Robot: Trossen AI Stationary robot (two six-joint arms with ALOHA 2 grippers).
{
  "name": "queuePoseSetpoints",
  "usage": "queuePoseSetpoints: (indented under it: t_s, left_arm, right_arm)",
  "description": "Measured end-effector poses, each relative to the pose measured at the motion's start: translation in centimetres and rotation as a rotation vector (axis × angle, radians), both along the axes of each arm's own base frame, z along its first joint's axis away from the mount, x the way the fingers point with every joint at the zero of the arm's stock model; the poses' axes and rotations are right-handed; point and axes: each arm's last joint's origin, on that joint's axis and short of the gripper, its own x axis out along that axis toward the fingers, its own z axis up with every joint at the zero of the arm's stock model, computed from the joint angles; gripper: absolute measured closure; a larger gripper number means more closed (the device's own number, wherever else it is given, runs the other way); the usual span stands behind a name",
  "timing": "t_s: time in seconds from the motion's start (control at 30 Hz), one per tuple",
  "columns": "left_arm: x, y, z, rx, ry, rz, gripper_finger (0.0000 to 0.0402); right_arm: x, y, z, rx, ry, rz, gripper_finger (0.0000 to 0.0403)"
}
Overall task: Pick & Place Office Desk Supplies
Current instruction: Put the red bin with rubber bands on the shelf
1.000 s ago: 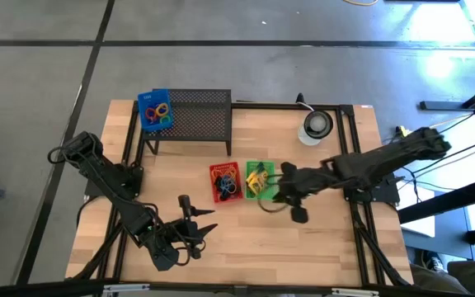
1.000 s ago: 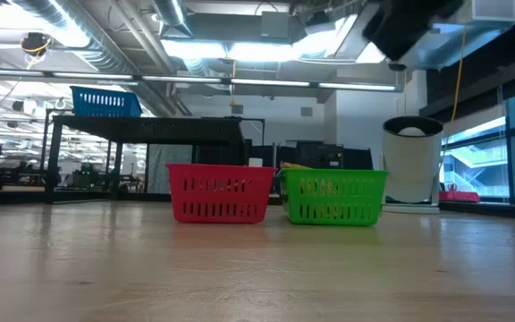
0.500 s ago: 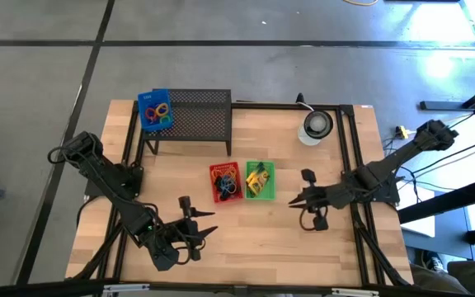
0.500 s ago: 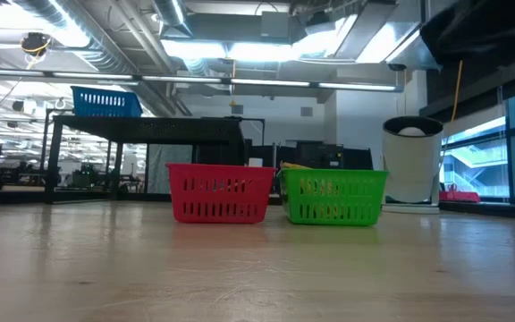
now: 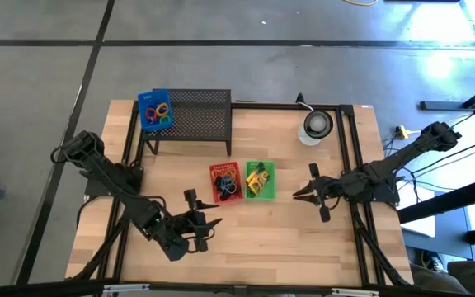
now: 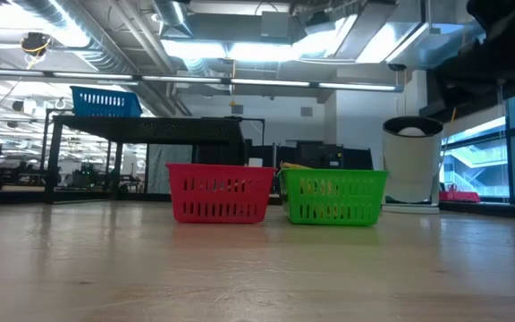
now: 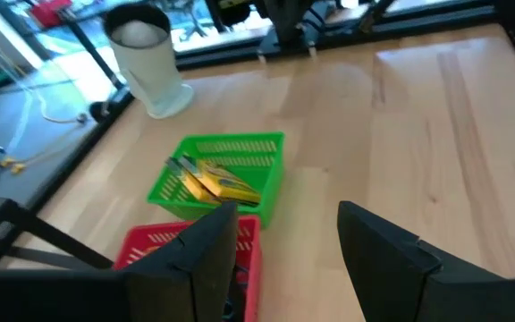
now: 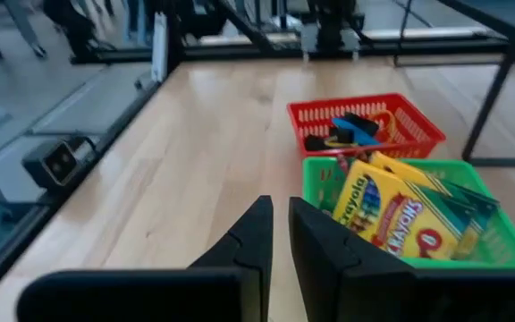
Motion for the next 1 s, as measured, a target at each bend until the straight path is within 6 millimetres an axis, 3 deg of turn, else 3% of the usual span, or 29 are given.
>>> queuePoseSetpoints:
  t_s: [0.37, 0.83, 1.0]
  left_arm:
    - [0.7, 0.8, -0.2, -0.052, 0.043, -0.030, 0.0213]
    - [1.2, 1.5, -0.2, -0.054, 0.041, -0.002, 0.0213]
    - [1.2, 1.4, -0.2, -0.067, 0.051, -0.019, 0.0213]
  right_arm:
    - [-1.1, -0.6, -2.4, 0.046, -0.081, -0.001, 0.0362]
    - [-1.1, -0.6, -2.4, 0.031, -0.082, 0.003, 0.0362]
    - [-1.6, -0.9, -3.9, 0.057, -0.060, -0.019, 0.0362]
